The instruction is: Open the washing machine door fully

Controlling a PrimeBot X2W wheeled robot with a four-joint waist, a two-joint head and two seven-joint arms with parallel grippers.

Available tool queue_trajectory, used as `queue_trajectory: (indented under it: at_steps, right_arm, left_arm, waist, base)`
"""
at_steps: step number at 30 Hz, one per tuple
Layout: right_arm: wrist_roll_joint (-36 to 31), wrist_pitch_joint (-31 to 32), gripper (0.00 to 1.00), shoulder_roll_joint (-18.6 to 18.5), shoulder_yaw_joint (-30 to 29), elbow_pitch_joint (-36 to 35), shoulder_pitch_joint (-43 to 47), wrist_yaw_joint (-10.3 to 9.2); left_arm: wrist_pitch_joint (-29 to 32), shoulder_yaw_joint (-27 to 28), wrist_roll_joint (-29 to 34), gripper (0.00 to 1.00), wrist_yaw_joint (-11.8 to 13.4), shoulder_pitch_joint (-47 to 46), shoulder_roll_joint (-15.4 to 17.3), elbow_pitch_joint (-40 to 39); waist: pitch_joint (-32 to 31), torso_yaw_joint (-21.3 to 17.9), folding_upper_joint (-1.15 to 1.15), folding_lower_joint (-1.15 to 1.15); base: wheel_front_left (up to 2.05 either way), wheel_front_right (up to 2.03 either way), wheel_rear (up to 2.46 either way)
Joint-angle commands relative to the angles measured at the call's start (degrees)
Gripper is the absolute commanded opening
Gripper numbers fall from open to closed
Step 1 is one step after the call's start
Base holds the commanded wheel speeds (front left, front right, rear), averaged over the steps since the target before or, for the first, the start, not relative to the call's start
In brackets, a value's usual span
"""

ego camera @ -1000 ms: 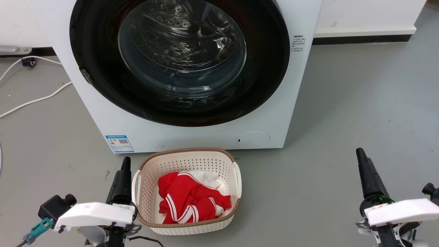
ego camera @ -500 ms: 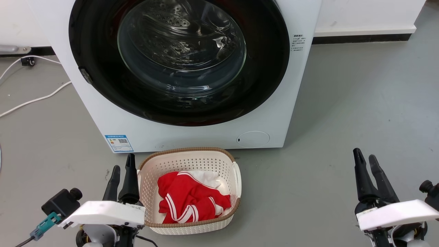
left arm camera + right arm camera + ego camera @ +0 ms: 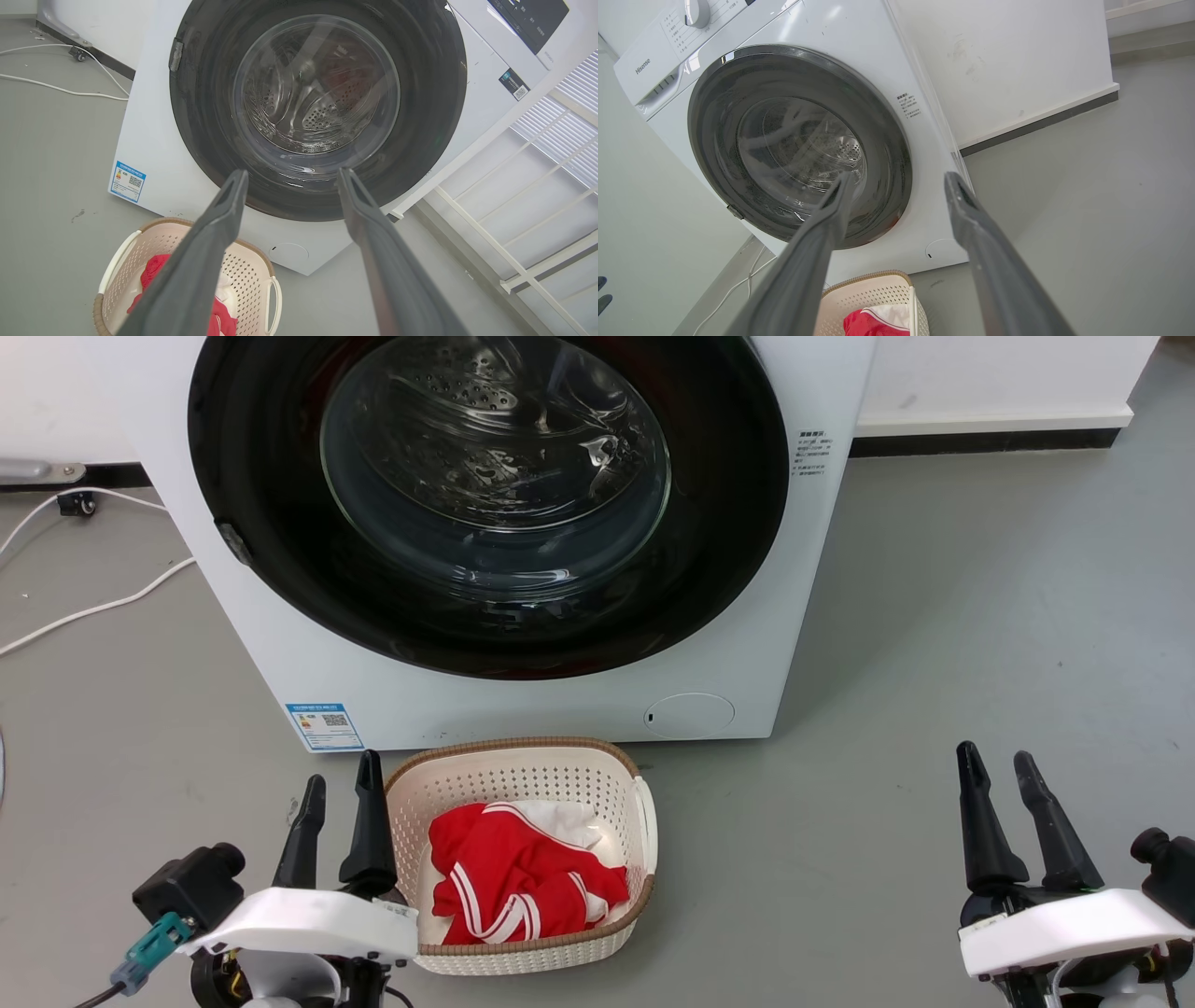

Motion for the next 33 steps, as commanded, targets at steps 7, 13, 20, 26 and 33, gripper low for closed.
queue_trajectory:
  at_steps: [7, 13, 20, 26, 33]
  right_arm:
    - [-5.6, -1.5, 1.00, -0.2, -0.5, -1.5, 0.7, 0.01]
    - [-9.6, -2.4, 1.00, -0.2, -0.6, -2.0, 1.0, 0.01]
    - [-13.7, -3.4, 1.00, -0.2, -0.9, -2.5, 1.6, 0.01]
    - [-16.6, -4.3, 1.00, -0.2, -1.0, -3.1, 2.1, 0.00]
    - [-20.0, -5.2, 1.00, -0.2, -0.9, -3.1, 2.6, 0.00]
  left_arm:
    - [-1.5, -0.8, 5.7, 1.00, 0.4, 0.6, 0.3, -1.3]
    - [-2.5, -1.2, 9.6, 1.00, 0.7, 0.9, 0.3, -1.6]
    - [-3.5, -1.8, 14.0, 1.00, 1.3, 1.4, 0.3, -1.7]
    - [-4.3, -2.2, 17.4, 1.00, 1.6, 1.8, 0.4, -1.5]
    - [-5.2, -2.9, 21.4, 1.00, 2.1, 2.1, 0.6, -1.4]
  waist:
    - [0.0, -0.1, 0.00, 0.00]
    - [0.1, -0.2, 0.00, 0.00]
    - [0.2, -0.1, 0.00, 0.00]
    - [0.2, -0.1, 0.00, 0.00]
    - [0.2, -0.2, 0.00, 0.00]
  base:
    - [0.00, 0.00, 0.00]
    - [0.00, 0.00, 0.00]
    - [0.00, 0.00, 0.00]
    - [0.00, 0.00, 0.00]
    - [0.00, 0.00, 0.00]
